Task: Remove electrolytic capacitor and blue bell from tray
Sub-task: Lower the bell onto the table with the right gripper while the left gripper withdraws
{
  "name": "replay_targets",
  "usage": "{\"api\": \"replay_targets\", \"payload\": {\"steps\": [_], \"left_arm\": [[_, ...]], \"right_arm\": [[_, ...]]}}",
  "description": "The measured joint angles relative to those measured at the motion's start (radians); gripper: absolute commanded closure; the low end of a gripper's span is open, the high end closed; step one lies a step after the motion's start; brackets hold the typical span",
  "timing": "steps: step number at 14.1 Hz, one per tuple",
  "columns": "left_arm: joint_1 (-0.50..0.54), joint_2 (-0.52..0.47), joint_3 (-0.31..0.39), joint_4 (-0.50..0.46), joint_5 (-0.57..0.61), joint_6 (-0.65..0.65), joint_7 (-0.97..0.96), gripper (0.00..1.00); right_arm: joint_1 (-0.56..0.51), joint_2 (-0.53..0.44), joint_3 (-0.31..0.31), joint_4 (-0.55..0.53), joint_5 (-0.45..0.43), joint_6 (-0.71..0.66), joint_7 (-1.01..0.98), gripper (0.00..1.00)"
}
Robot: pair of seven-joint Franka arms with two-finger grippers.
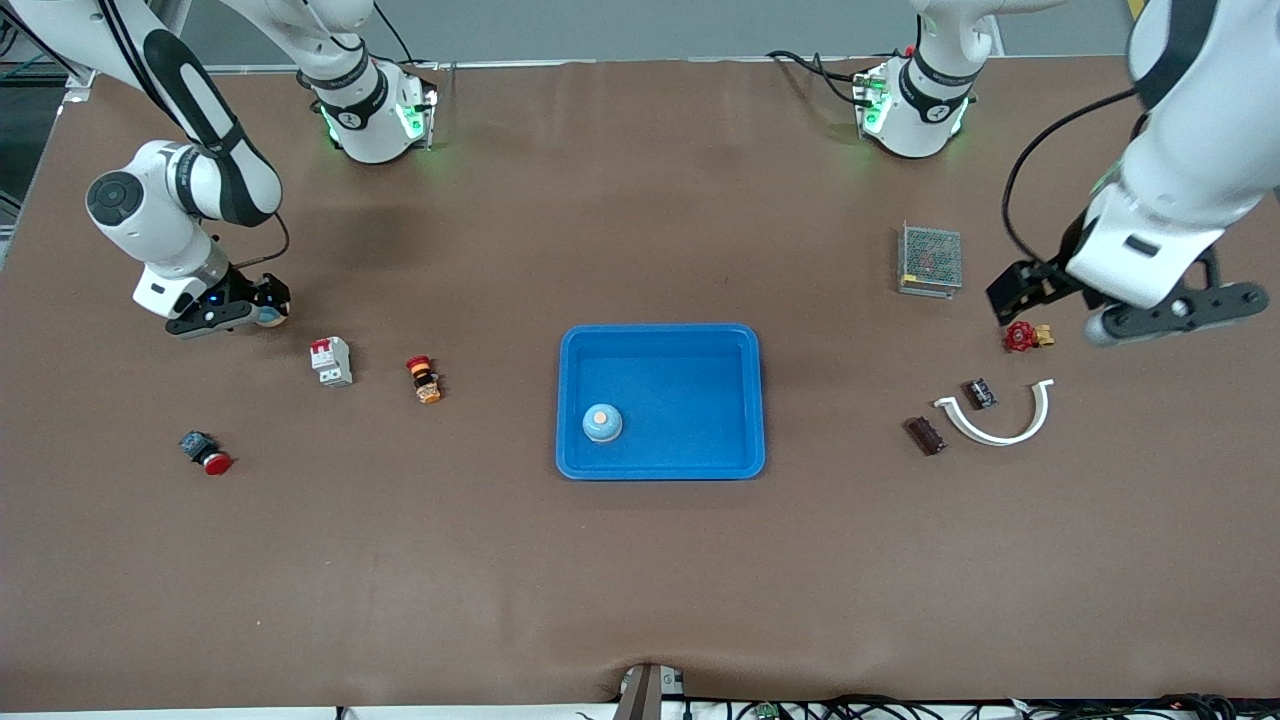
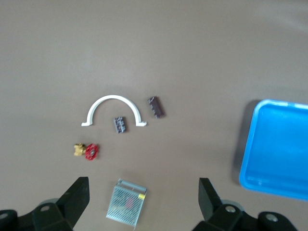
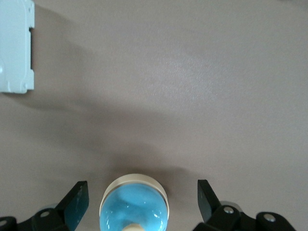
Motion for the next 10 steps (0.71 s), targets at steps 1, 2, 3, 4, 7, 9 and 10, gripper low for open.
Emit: {"api": "replay_targets", "payload": {"steps": [1,2,3,4,7,9,10], "left_arm": [[-0.025,-0.025,0.052,-0.005,-0.025,-0.022,0.038,0.00],[-0.046,-0.046,0.101,-0.008,-0.048,-0.044,0.077,0.00],[-0.065,-0.065,0.145,-0.011,-0.062,-0.067,0.115,0.00],[-0.077,-0.080,0.178,-0.016,-0.067,-0.089,0.149,0.00],[-0.085,-0.109,0.222,-0.030,-0.072,-0.129,0.237,0.00],[-0.086,-0.128,0.236,-0.048,-0.072,-0.135,0.281,0.00],[-0.086,-0.141,0.240,-0.064,-0.072,-0.136,0.291,0.00]], "right_arm": [[0.007,-0.001,0.008,0.016,0.000,-0.025,0.025,0.00],[0.021,-0.005,0.016,0.033,0.000,-0.053,0.063,0.00],[0.046,-0.011,0.023,0.050,0.000,-0.079,0.111,0.00],[0.080,-0.020,0.027,0.065,0.000,-0.108,0.163,0.00],[0.177,-0.042,0.034,0.104,0.054,-0.189,0.277,0.00],[0.242,-0.055,0.036,0.143,0.168,-0.280,0.283,0.00],[0.271,-0.063,0.036,0.170,0.207,-0.336,0.297,0.00]]}}
